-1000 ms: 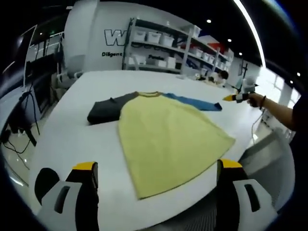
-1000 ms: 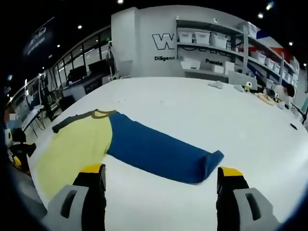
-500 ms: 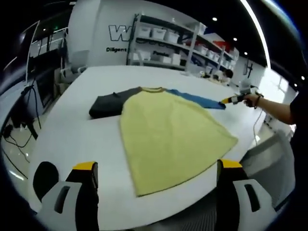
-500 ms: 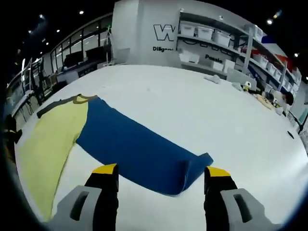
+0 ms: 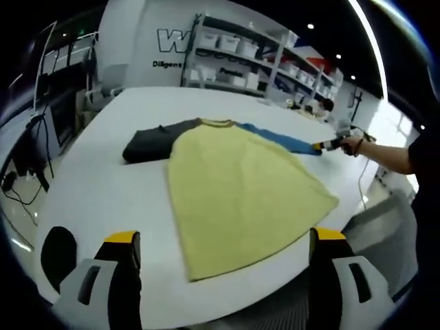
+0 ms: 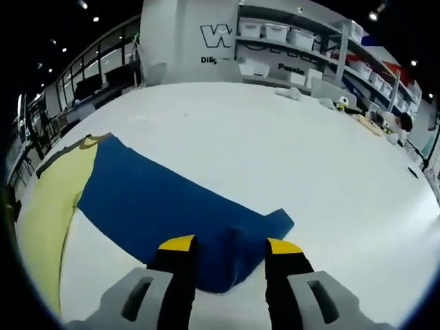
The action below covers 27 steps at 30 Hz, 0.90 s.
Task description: Fold the garment on the visible template until the final outline fits inside the template.
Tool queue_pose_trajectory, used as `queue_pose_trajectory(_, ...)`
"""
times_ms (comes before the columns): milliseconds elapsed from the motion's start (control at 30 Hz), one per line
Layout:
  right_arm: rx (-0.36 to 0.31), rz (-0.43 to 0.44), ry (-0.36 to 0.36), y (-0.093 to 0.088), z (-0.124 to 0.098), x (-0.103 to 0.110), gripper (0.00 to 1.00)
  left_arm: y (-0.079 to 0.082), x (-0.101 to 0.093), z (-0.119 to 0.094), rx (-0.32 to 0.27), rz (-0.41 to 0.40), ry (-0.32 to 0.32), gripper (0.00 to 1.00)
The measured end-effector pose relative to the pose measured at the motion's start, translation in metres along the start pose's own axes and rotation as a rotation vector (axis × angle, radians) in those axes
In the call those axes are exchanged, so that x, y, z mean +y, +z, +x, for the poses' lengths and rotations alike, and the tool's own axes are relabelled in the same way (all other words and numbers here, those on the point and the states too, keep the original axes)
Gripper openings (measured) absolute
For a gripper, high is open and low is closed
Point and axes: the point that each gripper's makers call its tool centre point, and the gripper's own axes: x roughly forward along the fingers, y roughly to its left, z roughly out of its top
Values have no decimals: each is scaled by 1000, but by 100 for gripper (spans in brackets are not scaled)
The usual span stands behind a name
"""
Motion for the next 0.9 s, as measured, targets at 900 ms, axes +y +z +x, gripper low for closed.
queue_pose_trajectory(900,-117,184,0,32,-34,11,0,-3,16,-6,6,115,49,99)
